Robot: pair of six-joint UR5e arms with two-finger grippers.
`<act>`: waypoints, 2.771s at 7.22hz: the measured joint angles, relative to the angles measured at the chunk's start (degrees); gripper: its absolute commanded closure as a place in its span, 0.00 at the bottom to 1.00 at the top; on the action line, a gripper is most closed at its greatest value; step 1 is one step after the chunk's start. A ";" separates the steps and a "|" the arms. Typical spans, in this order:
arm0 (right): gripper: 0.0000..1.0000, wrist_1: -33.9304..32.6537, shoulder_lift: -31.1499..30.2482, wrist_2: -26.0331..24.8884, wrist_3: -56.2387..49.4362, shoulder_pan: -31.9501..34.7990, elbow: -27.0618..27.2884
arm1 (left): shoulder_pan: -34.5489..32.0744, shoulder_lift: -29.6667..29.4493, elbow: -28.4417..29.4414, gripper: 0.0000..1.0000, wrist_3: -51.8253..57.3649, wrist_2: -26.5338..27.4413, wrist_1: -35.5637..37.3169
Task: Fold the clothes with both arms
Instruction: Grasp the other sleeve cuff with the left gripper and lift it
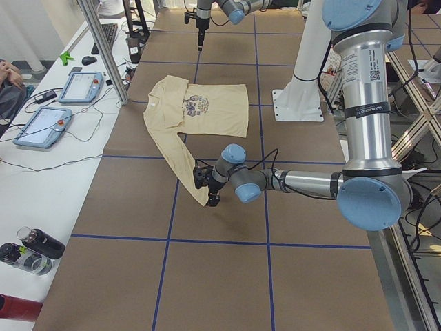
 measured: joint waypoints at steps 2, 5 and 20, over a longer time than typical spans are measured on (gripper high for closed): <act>0.00 0.00 0.10 0.64 -0.04 0.36 0.02 | 1.24 -0.09 0.29 0.15 0.08 0.54 0.12; 0.00 0.01 0.16 0.85 -0.06 0.54 0.02 | 1.92 -0.11 0.40 0.26 0.20 0.64 0.20; 0.00 -7.79 -0.26 2.78 -2.46 3.31 2.63 | -4.77 -6.16 -4.07 1.00 0.01 -10.99 2.67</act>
